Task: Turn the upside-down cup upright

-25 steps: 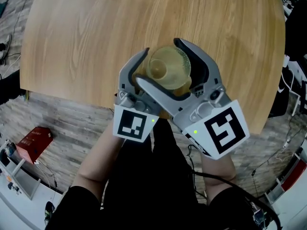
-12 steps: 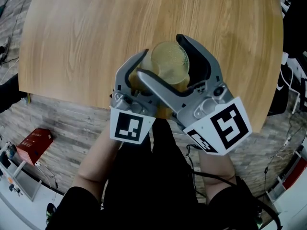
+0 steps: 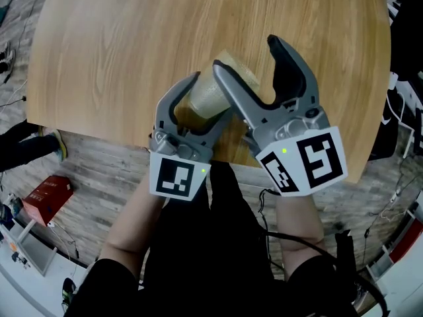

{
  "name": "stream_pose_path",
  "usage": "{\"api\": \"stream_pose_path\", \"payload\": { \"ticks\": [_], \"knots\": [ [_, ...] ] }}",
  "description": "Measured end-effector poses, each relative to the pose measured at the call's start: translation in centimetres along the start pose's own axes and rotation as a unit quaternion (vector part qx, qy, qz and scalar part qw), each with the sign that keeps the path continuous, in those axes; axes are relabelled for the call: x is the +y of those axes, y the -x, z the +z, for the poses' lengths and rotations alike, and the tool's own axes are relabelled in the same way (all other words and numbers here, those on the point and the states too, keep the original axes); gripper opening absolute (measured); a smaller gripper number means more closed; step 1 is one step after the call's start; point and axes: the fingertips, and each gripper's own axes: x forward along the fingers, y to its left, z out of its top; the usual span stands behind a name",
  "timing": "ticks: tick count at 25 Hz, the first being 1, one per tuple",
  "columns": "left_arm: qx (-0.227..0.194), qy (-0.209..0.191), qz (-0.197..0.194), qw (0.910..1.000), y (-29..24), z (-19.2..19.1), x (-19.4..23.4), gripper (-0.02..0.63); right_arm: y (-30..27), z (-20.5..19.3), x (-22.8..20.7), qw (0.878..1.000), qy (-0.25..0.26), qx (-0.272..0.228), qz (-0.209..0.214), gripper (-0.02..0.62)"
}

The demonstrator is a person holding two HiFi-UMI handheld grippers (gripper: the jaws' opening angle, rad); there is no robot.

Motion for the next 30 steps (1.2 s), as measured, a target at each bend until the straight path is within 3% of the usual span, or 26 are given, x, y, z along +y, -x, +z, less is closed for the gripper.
{"api": "stream_pose_path", "payload": {
  "ticks": [5,13,21,30],
  "knots": [
    [-0.005,-0.002,-0.004,1.0,0.8,0.1,-0.8,0.31,-0.1,-2.4,-2.7,0.998,0.006,0.026,-0.054,0.365],
    [0.013,0.001,-0.011,0.9999,0.7,-0.8,-0.1,0.305,0.0,-8.3,-5.0,0.991,-0.013,0.097,-0.086,0.364],
    [0.04,0.037,-0.039,0.9977,-0.4,-1.5,-0.7,0.305,0.0,-10.0,-6.3,0.986,-0.012,0.128,-0.103,0.364],
    [0.021,0.038,-0.048,0.9979,-1.1,-0.8,-0.8,0.305,0.3,-10.6,-7.3,0.984,-0.014,0.133,-0.113,0.364]
  ]
}}
